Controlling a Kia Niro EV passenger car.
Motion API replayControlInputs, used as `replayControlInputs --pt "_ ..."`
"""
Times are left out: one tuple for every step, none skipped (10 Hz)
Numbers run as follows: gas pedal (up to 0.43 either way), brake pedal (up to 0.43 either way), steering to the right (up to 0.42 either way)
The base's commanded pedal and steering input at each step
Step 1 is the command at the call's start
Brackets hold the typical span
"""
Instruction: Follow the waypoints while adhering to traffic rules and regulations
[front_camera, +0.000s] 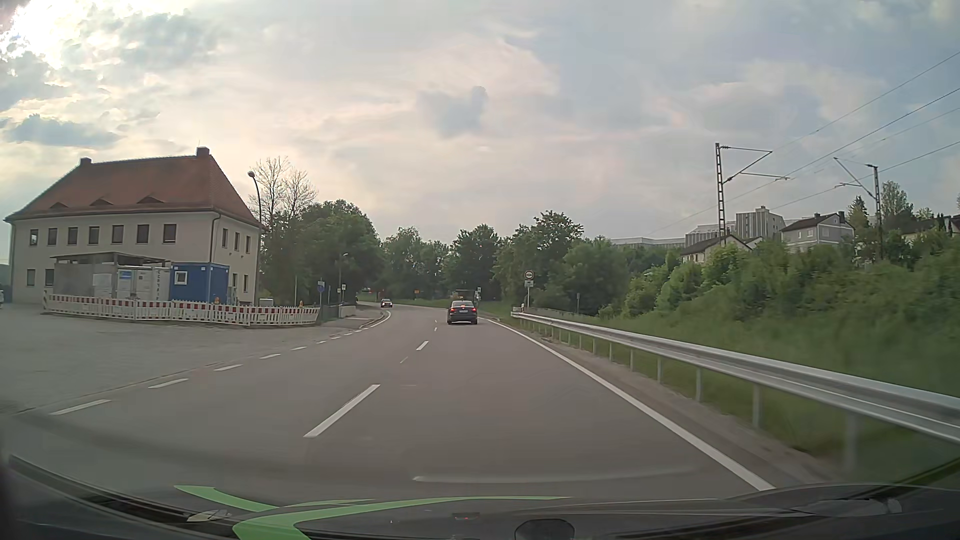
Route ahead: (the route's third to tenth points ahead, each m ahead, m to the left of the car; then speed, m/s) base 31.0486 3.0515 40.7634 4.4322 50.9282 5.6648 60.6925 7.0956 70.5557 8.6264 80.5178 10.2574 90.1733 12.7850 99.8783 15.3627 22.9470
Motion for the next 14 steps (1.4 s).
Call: replayControlInputs --pt "0.0 0.22 -0.014" --pt "0.0 0.232 -0.014" --pt "0.0 0.238 -0.012" --pt "0.0 0.244 -0.011" --pt "0.0 0.244 -0.011" --pt "0.0 0.244 -0.011" --pt "0.0 0.244 -0.013" --pt "0.0 0.244 -0.015" --pt "0.0 0.244 -0.017" --pt "0.0 0.238 -0.018" --pt "0.0 0.238 -0.018" --pt "0.0 0.238 -0.018" --pt "0.0 0.238 -0.018" --pt "0.0 0.232 -0.018"
